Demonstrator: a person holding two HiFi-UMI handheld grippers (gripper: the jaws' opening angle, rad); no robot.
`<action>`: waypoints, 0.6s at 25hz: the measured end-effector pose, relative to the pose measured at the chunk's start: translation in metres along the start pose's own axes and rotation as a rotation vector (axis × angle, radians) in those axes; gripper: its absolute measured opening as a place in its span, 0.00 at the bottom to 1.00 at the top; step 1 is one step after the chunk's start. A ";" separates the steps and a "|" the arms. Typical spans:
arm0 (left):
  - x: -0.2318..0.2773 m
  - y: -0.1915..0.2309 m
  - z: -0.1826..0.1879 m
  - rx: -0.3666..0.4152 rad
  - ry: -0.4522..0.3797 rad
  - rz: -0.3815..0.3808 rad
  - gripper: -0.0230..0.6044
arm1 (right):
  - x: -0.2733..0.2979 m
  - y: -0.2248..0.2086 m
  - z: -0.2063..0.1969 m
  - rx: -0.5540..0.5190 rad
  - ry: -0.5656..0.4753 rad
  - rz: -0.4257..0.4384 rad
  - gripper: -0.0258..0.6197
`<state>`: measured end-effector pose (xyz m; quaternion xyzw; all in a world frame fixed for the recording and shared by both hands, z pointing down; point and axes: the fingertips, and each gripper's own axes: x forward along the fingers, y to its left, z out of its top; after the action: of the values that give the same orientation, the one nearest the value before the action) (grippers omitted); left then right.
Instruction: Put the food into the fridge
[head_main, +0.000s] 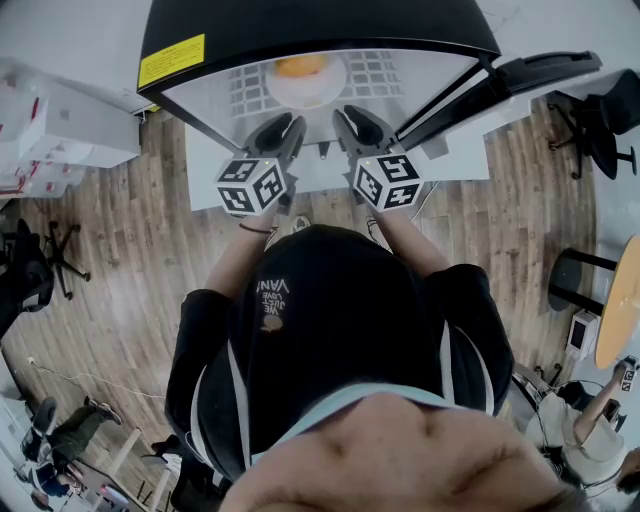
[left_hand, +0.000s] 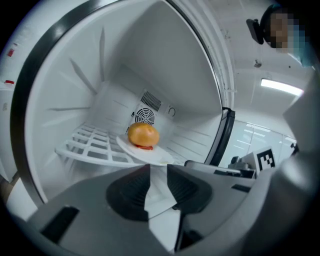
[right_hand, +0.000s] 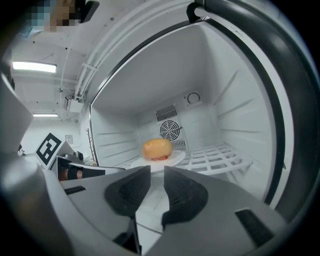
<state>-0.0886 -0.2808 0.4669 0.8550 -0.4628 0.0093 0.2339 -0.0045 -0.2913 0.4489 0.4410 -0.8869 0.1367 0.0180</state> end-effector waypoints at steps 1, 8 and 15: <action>-0.001 0.000 0.000 0.000 -0.002 0.001 0.22 | -0.001 0.001 0.000 -0.004 -0.001 0.000 0.18; -0.013 -0.009 -0.003 0.003 -0.013 0.006 0.22 | -0.015 0.008 0.000 -0.024 -0.005 -0.002 0.18; -0.027 -0.023 -0.004 0.031 -0.047 0.019 0.19 | -0.031 0.013 -0.001 -0.038 -0.012 0.002 0.16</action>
<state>-0.0849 -0.2478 0.4553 0.8542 -0.4758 -0.0013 0.2097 0.0046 -0.2596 0.4421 0.4405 -0.8898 0.1173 0.0209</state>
